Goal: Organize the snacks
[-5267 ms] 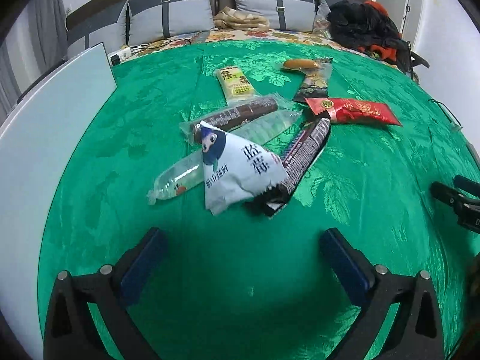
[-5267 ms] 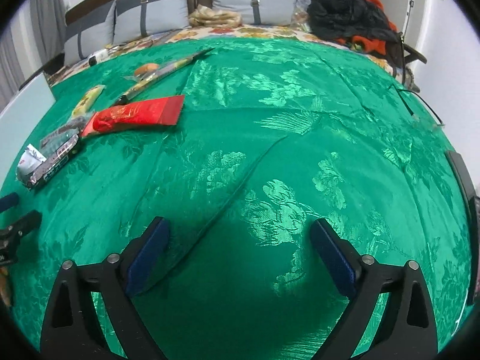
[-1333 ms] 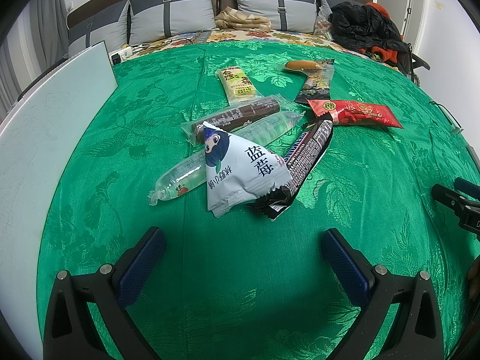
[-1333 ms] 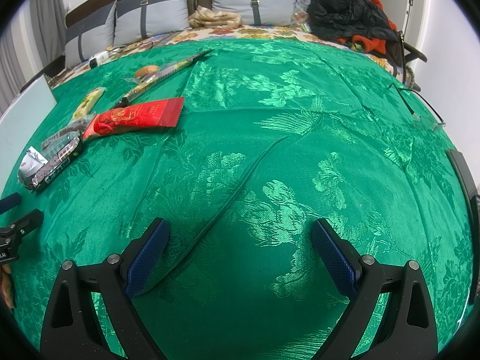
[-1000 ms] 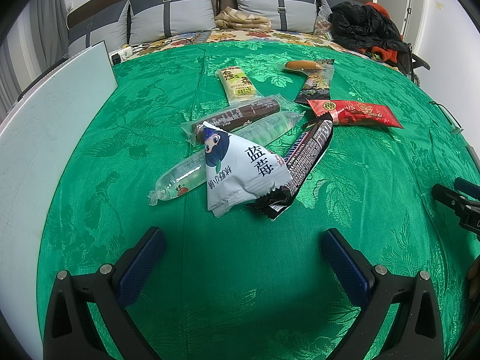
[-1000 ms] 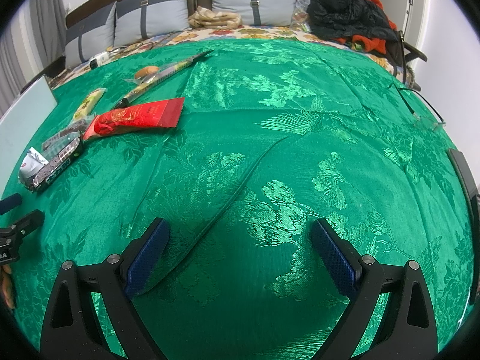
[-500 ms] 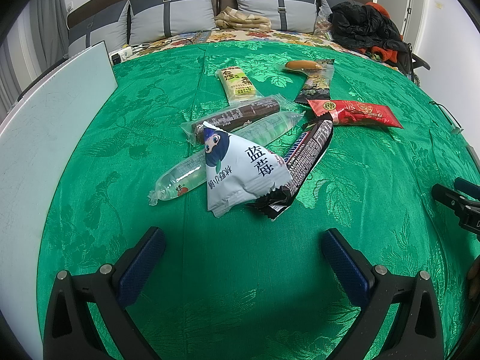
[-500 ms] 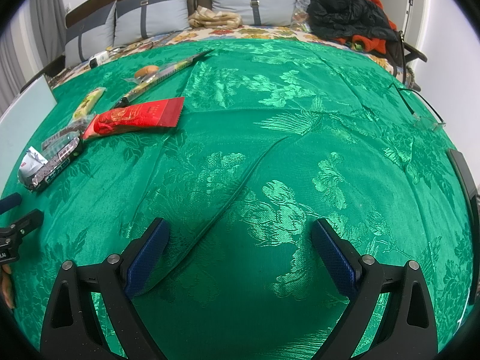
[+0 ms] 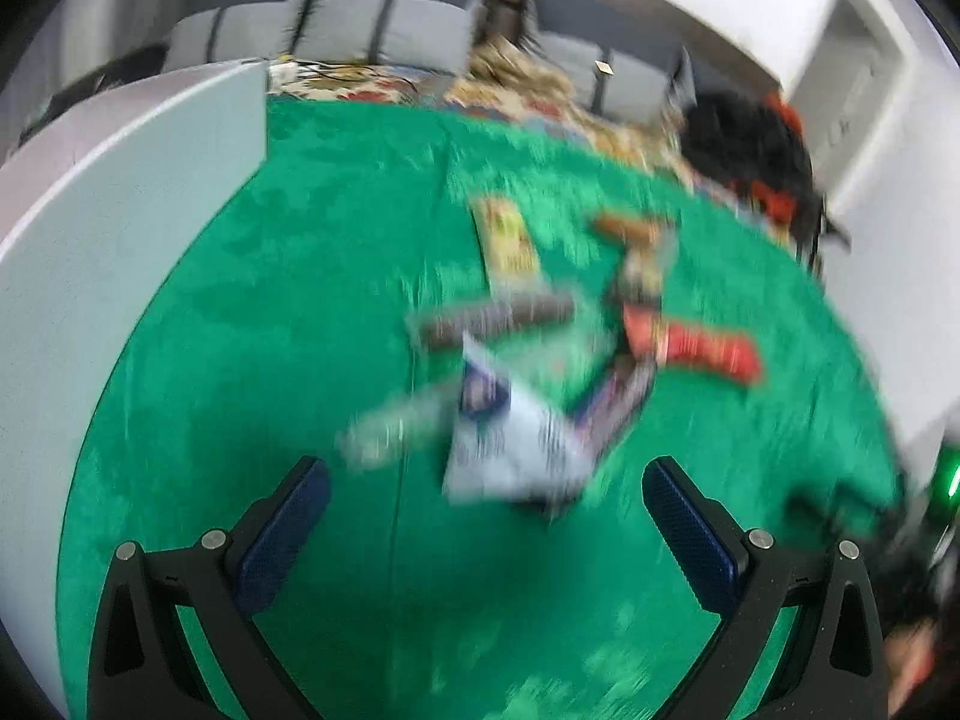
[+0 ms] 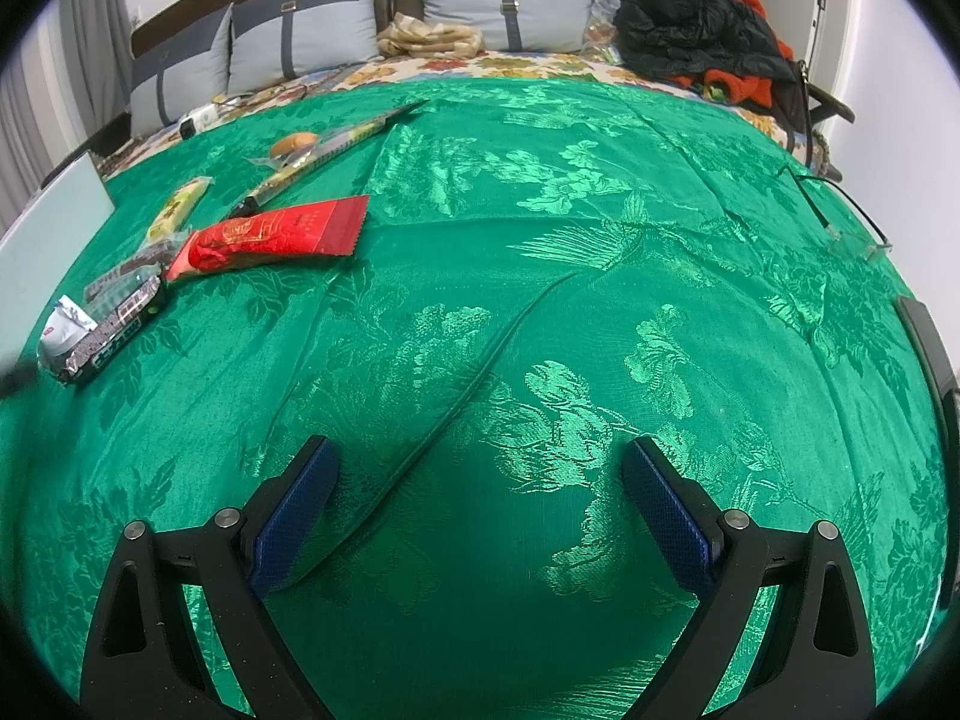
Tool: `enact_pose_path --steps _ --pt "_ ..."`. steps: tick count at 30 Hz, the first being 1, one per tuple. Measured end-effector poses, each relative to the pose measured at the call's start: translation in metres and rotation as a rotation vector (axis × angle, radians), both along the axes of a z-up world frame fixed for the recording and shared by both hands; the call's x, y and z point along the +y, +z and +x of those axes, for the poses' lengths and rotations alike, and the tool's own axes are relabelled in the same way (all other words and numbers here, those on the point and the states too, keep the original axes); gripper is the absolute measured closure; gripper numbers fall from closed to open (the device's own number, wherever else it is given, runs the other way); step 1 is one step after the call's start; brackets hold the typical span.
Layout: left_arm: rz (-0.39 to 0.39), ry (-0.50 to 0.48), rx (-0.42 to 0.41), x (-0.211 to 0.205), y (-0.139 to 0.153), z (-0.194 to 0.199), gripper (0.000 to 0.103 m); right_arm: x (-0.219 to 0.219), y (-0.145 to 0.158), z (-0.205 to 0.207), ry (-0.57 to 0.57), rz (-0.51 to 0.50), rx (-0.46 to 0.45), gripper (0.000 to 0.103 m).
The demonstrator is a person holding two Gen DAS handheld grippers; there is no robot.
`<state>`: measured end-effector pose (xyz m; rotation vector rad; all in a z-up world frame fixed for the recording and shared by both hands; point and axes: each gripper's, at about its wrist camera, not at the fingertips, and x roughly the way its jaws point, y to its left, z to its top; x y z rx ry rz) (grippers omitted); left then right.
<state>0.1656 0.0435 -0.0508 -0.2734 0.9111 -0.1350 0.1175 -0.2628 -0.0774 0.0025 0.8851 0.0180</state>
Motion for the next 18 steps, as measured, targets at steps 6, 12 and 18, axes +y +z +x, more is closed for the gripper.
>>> enact_pose_path --steps 6,12,18 --pt "0.235 -0.152 0.046 -0.037 -0.005 0.031 0.048 -0.001 0.001 0.0 0.001 0.012 -0.003 0.005" --pt "0.23 -0.178 0.006 -0.029 0.003 0.0 0.066 -0.001 0.001 0.0 0.0 0.021 -0.006 0.005" --pt "0.193 -0.168 0.023 0.008 0.005 -0.063 0.063 -0.001 0.0 0.0 -0.001 0.023 -0.007 0.005"
